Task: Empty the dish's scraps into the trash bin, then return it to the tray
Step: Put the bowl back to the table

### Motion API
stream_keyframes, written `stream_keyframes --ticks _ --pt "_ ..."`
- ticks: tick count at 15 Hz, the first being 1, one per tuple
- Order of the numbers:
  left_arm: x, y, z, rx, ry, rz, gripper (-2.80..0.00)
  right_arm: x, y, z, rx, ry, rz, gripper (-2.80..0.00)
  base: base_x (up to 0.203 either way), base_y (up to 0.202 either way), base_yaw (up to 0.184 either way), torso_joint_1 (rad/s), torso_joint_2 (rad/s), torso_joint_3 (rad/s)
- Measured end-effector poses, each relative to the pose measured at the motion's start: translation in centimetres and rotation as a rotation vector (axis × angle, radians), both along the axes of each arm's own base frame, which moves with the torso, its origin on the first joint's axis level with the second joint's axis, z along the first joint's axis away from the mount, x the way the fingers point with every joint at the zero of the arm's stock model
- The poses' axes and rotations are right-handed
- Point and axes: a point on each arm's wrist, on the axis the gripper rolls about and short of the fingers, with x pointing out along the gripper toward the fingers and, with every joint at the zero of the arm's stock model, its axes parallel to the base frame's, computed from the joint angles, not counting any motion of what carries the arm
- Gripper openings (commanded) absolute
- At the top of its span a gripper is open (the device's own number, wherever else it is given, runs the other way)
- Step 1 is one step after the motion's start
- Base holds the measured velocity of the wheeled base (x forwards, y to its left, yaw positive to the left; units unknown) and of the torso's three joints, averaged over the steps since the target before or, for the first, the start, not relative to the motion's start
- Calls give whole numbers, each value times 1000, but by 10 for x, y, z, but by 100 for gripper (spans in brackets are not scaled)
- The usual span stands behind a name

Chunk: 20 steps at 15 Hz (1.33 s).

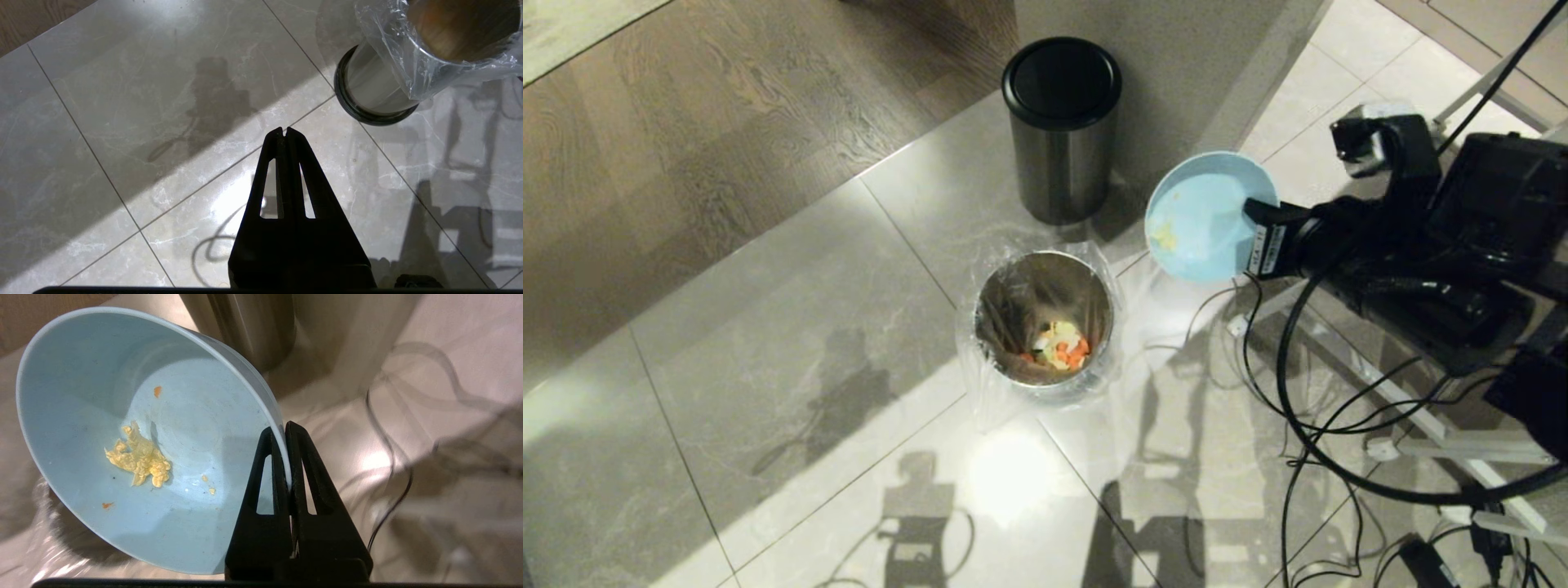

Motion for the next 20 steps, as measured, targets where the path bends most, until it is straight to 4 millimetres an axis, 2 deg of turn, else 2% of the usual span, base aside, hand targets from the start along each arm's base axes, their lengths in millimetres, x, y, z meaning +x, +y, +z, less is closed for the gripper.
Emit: stream_keyframes --ticks 7,9,13,16,20 --pt "0 0 0 0 0 1 -280 12 55 33 -181 -518 -40 -280 0 0 0 0 0 0" --pt "0 0 0 0 0 0 -280 11 70 36 -242 -655 14 -280 0 0 0 0 0 0" --pt "0 0 0 0 0 0 -280 10 92 24 -363 -866 161 -280 0 0 0 0 0 0" --pt "0 0 0 0 0 1 -280 13 106 7 -448 -964 326 -280 0 0 0 0 0 0" --pt "0 0 0 0 0 1 -280 14 115 -3 -534 -1122 524 -280 0 0 0 0 0 0"
